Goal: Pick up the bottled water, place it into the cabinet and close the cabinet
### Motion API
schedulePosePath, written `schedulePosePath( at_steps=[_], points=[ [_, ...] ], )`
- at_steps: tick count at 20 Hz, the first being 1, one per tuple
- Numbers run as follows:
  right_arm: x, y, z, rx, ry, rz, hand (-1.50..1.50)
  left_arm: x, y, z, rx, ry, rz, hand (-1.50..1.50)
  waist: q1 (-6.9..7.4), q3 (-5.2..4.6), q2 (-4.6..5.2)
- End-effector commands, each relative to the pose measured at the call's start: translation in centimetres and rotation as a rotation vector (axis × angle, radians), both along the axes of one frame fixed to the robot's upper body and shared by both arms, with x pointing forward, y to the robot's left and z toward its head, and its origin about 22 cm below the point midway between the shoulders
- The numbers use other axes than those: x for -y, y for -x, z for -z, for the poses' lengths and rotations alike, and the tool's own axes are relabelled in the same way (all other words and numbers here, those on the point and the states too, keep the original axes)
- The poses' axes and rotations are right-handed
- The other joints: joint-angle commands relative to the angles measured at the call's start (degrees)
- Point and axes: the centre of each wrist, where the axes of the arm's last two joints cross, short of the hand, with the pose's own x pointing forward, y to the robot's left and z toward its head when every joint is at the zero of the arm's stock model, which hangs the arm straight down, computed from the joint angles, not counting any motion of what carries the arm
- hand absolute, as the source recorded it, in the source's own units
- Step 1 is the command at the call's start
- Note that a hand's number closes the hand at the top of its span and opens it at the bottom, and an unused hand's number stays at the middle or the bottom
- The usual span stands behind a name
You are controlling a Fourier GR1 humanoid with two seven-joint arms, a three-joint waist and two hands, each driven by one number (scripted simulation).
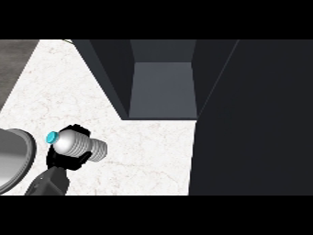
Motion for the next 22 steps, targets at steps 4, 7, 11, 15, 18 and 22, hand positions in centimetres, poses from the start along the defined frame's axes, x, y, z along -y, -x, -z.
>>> schedulePosePath(
  at_steps=[4, 7, 11, 15, 18, 22],
  points=[
    [-0.6, 0.6, 0.6, 0.001, 0.000, -0.003, -1.50, 2.0, 1.3, -2.8, 0.043, -0.016, 0.055, 1.50, 0.32, 0.06, -0.18],
    [-1.0, 0.6, 0.0, -0.018, -0.013, -0.009, -1.50, 4.1, -0.1, -5.0, 0.055, -0.033, 0.081, 1.50, 0.02, 0.02, -0.03],
    [-1.8, -0.8, -0.1, -0.002, -0.009, -0.017, -1.50, 7.2, -1.1, -9.4, 0.118, -0.035, 0.088, 1.50, 0.21, 0.01, -0.07],
    [-1.5, -0.9, 0.5, 0.000, -0.017, -0.036, -1.50, 11.2, -2.3, -10.0, 0.149, -0.091, 0.106, 1.50, -0.48, -0.03, 0.12],
    [-2.3, -1.1, -0.7, -0.009, -0.019, -0.038, -1.50, 11.8, -4.9, -14.7, 0.178, -0.105, 0.096, 1.50, -0.33, -0.04, 0.13],
    [0.0, 0.3, 0.3, -0.012, -0.029, -0.031, -1.50, 15.0, -5.2, -15.3, 0.157, -0.183, 0.089, 1.50, -0.79, -0.02, 0.13]
  ],
)
